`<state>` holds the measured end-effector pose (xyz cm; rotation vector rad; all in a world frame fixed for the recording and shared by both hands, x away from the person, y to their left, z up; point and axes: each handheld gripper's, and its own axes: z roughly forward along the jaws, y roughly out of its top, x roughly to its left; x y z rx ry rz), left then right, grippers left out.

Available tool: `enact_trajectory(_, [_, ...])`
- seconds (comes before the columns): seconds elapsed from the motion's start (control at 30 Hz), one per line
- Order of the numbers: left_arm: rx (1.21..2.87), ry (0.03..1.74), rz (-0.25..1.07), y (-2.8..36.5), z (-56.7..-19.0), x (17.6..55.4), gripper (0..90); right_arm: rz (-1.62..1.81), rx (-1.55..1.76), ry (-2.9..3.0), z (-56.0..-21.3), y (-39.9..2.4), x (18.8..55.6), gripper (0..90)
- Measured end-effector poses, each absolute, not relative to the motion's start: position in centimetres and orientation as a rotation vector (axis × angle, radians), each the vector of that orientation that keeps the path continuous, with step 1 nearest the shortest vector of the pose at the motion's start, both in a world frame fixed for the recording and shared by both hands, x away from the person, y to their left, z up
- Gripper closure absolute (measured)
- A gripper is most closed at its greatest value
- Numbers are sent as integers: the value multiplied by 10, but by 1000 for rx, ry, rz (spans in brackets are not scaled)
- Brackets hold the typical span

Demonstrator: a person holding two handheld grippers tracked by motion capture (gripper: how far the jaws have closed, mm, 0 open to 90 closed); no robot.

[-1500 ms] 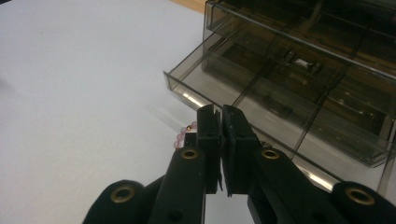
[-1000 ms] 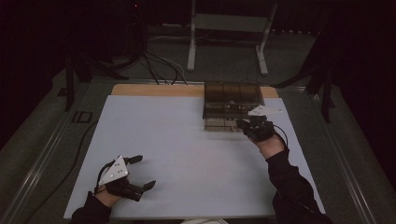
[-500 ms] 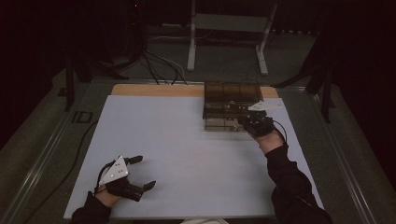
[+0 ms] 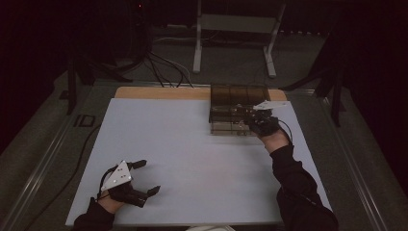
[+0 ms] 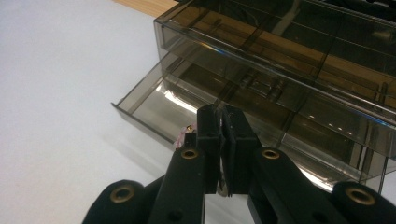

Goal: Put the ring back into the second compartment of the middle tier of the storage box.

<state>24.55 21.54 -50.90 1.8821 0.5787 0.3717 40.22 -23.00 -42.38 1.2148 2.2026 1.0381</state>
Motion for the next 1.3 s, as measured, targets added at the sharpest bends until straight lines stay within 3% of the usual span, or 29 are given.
enact_trajectory(1.3, [1874,576,369,215,-508,245,8,993,1333,2188,-449,-229,437,870])
